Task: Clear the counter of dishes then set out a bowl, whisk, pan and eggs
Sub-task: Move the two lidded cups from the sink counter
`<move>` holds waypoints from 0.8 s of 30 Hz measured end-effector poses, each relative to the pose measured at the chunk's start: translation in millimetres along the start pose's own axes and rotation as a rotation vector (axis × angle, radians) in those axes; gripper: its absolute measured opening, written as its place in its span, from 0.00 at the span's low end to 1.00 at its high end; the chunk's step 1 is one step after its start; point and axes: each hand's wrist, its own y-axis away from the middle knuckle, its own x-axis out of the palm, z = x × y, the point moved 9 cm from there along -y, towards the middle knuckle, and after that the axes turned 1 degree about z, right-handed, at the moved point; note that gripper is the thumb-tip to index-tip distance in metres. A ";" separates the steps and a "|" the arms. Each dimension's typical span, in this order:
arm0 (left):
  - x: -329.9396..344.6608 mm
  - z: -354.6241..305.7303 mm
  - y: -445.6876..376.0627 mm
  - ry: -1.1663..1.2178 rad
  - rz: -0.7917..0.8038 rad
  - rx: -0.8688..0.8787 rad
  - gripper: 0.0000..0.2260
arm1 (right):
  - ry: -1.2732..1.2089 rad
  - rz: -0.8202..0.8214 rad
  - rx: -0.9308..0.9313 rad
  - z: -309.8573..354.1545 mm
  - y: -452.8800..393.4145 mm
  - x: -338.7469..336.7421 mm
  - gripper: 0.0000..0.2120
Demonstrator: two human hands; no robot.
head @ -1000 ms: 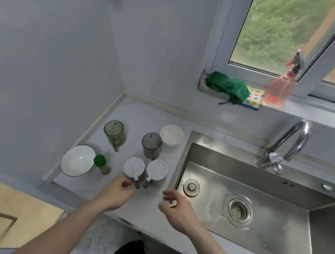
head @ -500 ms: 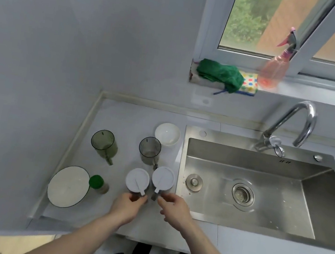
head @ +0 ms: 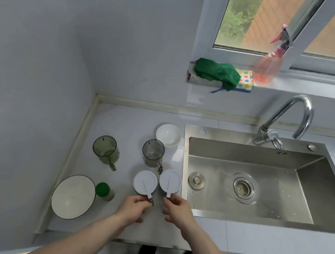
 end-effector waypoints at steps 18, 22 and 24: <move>-20.0 -2.1 16.3 -0.063 -0.102 0.157 0.05 | -0.009 -0.220 -0.134 -8.4 26.3 -34.7 0.08; -15.6 -17.9 32.8 -0.102 -0.076 0.231 0.06 | -0.108 -0.199 -0.164 -10.6 39.9 -45.0 0.12; -10.1 -26.2 40.5 -0.108 -0.039 0.262 0.06 | -0.171 -0.214 -0.165 -12.5 51.0 -52.8 0.12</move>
